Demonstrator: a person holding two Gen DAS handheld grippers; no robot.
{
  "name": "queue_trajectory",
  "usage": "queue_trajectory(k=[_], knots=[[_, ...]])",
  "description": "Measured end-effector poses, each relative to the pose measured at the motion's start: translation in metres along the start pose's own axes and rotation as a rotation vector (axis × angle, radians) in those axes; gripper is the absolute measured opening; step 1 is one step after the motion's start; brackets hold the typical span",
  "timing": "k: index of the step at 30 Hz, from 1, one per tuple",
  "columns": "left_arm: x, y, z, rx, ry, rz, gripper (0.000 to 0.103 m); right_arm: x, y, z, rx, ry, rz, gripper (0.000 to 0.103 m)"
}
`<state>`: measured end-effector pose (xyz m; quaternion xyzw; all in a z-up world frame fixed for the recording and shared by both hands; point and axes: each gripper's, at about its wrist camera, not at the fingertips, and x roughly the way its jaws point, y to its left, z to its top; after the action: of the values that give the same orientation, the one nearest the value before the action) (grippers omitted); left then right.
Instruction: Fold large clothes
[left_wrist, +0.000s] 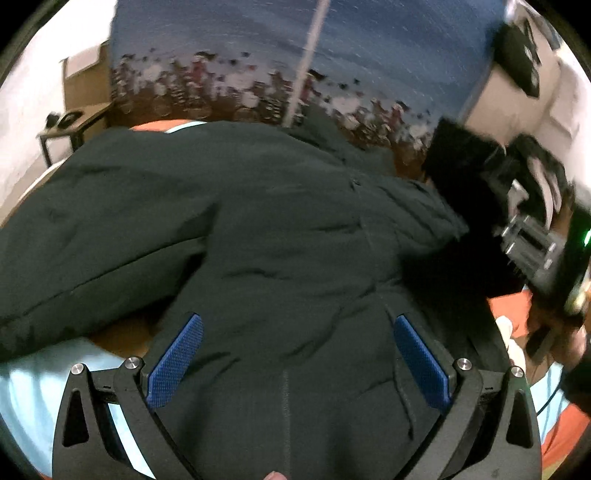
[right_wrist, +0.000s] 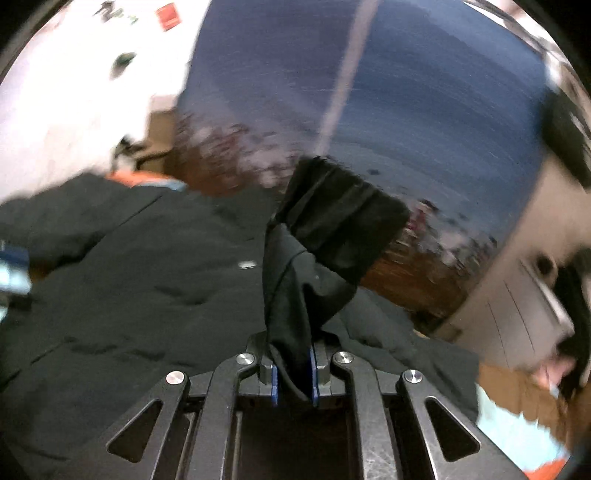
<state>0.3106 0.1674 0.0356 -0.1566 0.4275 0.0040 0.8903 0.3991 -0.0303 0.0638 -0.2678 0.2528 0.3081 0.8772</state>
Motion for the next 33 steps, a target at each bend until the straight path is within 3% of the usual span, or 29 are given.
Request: queue_trajectory(k=[3, 5, 8, 9, 10, 12, 15, 20, 24, 26, 28, 29, 30, 31, 33], knots=[[-0.009, 0.018, 0.002, -0.060, -0.003, -0.038, 0.101, 0.014, 0.046, -0.003, -0.081, 0.018, 0.086, 0.014], [-0.016, 0.027, 0.004, -0.105, -0.015, -0.105, 0.101, 0.020, 0.075, -0.010, -0.137, 0.043, 0.149, 0.014], [-0.020, 0.036, 0.011, -0.154, -0.024, -0.177, 0.101, 0.037, 0.105, -0.018, -0.181, 0.121, 0.250, 0.027], [-0.021, 0.039, 0.012, -0.167, -0.028, -0.196, 0.101, 0.042, 0.109, -0.023, -0.173, 0.142, 0.303, 0.040], [-0.022, 0.044, 0.011, -0.177, -0.032, -0.210, 0.101, 0.043, 0.110, -0.025, -0.160, 0.147, 0.327, 0.060], [-0.019, 0.049, 0.012, -0.213, -0.020, -0.257, 0.101, 0.040, 0.109, -0.032, -0.122, 0.136, 0.375, 0.082], [-0.012, 0.055, 0.008, -0.273, 0.019, -0.307, 0.101, 0.030, 0.097, -0.040, -0.088, 0.144, 0.410, 0.084], [0.012, 0.052, 0.011, -0.335, 0.097, -0.383, 0.101, 0.004, 0.065, -0.064, 0.008, 0.145, 0.387, 0.084], [0.035, 0.047, 0.015, -0.368, 0.145, -0.420, 0.100, -0.006, 0.018, -0.080, 0.130, 0.124, 0.288, 0.084], [0.043, 0.043, 0.017, -0.368, 0.139, -0.378, 0.097, -0.009, -0.005, -0.086, 0.194, 0.116, 0.221, 0.084], [0.047, 0.038, 0.020, -0.361, 0.119, -0.319, 0.062, -0.009, -0.027, -0.091, 0.244, 0.112, 0.158, 0.084], [0.047, 0.037, 0.021, -0.358, 0.117, -0.285, 0.053, -0.010, -0.039, -0.094, 0.273, 0.112, 0.123, 0.084], [0.046, 0.036, 0.023, -0.349, 0.108, -0.248, 0.030, -0.011, -0.047, -0.096, 0.292, 0.113, 0.101, 0.084], [0.044, 0.034, 0.023, -0.335, 0.096, -0.231, 0.014, -0.012, -0.057, -0.100, 0.316, 0.116, 0.070, 0.084], [0.029, 0.025, 0.029, -0.280, 0.032, -0.208, 0.007, -0.013, -0.073, -0.105, 0.336, 0.116, -0.002, 0.084]])
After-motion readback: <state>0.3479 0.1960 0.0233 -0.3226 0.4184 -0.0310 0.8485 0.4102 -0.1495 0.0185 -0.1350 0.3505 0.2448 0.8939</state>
